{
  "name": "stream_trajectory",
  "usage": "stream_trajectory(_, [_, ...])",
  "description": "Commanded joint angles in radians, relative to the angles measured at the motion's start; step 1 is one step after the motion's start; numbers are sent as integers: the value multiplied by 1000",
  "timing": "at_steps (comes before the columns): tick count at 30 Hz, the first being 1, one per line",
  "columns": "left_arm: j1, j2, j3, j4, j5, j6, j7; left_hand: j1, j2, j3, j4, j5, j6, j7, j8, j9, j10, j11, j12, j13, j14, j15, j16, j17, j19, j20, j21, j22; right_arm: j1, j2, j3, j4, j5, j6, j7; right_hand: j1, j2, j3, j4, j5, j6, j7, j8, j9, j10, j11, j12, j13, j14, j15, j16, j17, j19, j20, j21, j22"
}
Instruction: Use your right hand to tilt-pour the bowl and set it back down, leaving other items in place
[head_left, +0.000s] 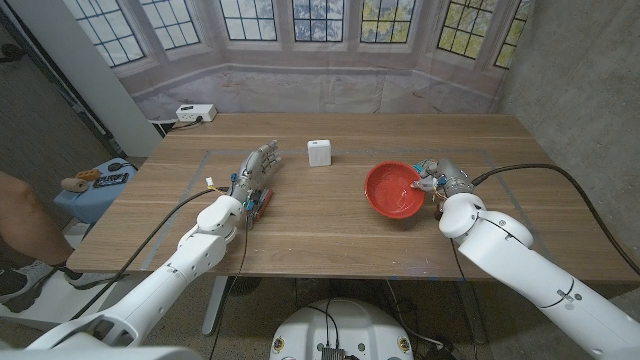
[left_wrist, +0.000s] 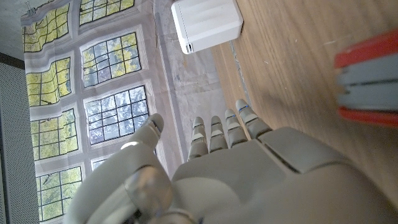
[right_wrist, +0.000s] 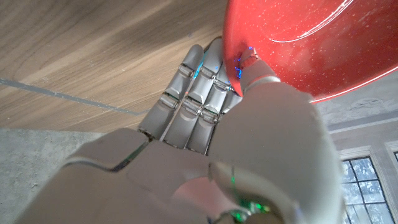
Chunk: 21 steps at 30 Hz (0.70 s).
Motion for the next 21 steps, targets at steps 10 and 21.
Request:
stream_trajectory(10, [-14,-2,7,18,30,-9,23,6,8,5,-5,4,4,-1,1,2,10,-2,-1,6,6,-2,-2,3,11,2,-9,4,109,-80,-48,-3,234,-69,59,16,-1,2,-5,5,2,6,-3,4,17,-5,4,3,5,-20,-7,8,-5,-32,13,3])
stream_trajectory(21, [3,13,5,-14,30,14,37,6,8,5,-5,4,3,0,0,2,9,-2,-1,6,6,-2,-2,3,12,2,-12,4,148,-106,-68,18,331,-76,89,18,-1,3,-5,5,2,9,-5,5,15,-3,2,5,5,-20,-13,12,-6,-31,18,2])
